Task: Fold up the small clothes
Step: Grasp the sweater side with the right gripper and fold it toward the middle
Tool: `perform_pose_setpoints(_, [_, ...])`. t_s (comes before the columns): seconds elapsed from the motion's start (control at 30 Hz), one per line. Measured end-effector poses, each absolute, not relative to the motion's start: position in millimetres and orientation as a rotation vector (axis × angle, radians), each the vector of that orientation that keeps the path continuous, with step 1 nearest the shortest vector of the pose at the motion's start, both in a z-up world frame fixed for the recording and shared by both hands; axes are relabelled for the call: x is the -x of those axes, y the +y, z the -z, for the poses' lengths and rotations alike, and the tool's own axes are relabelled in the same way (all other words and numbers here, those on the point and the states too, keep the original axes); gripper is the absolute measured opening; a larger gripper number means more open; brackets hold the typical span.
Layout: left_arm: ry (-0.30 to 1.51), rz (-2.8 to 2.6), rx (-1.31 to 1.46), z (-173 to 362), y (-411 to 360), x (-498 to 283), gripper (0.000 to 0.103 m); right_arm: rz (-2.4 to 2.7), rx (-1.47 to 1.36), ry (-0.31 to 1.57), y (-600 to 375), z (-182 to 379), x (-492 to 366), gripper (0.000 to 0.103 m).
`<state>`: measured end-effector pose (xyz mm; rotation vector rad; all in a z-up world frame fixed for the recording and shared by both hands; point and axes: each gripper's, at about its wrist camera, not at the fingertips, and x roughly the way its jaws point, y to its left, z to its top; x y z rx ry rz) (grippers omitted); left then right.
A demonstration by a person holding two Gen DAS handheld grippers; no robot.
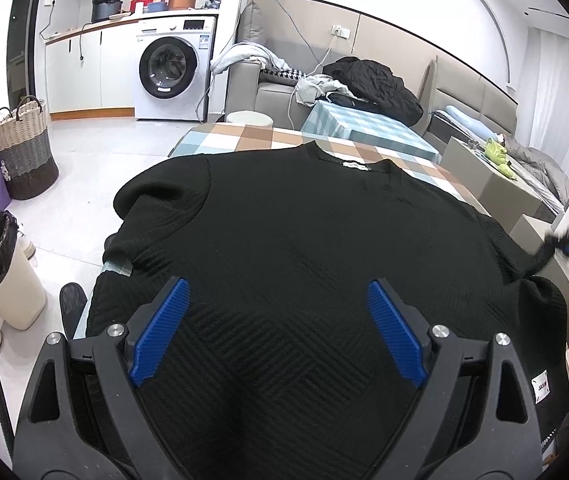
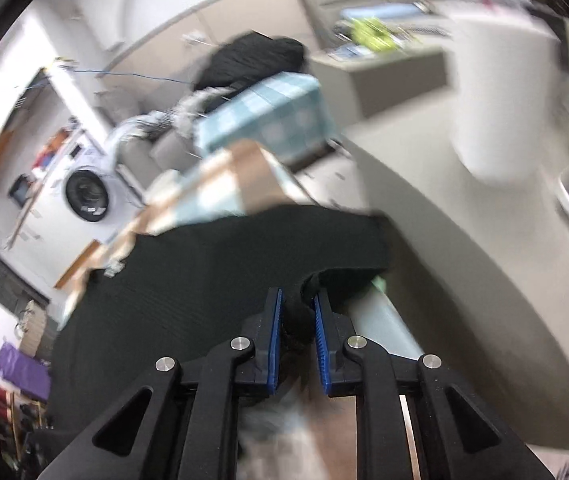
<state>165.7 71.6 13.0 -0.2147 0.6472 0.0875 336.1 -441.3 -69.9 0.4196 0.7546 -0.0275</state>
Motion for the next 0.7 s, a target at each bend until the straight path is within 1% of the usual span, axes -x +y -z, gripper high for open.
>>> perform_pose_setpoints(0.13, [0.647,-0.095,0.221,-15.0,74.8,-163.8,0.09,-0.174,-0.314,0.704,-380.4,33.1,-360.4,0.015])
perform_pose_setpoints(0.23, [0.638,-0.106,0.219,-16.8,76.5,-161.6,0.09,-0.337,-0.22,0.731,-323.7,26.5,-374.3,0.015])
perform_pose_setpoints(0.33, [0.642,-0.112,0.227,-17.8,79.1,-159.1,0.09,-0.408,-0.152,0.764,-286.2,32.4,-375.0,0.015])
perform_pose_setpoints(0.37, [0.642,-0.113,0.228,-17.8,79.8,-158.4,0.09,-0.424,-0.136,0.785,-278.5,35.7,-375.6,0.018])
perform_pose_setpoints(0.43, [0.645,-0.114,0.227,-17.0,81.8,-156.4,0.09,-0.462,-0.116,0.823,-272.9,42.0,-375.7,0.04])
perform_pose_setpoints(0.47, [0.646,-0.115,0.226,-16.5,82.3,-155.8,0.09,-0.453,-0.11,0.82,-275.4,43.3,-372.4,0.042])
perform_pose_setpoints(0.57, [0.646,-0.111,0.238,-14.5,85.4,-154.5,0.09,-0.385,-0.113,0.807,-295.2,41.9,-371.0,0.042])
perform_pose_setpoints(0.63, [0.646,-0.112,0.243,-14.5,87.0,-154.8,0.09,-0.318,-0.126,0.868,-316.5,52.2,-372.3,0.047])
perform_pose_setpoints(0.7, [0.646,-0.119,0.244,-14.8,89.0,-155.7,0.09,-0.274,-0.125,0.947,-332.7,69.7,-385.1,0.047])
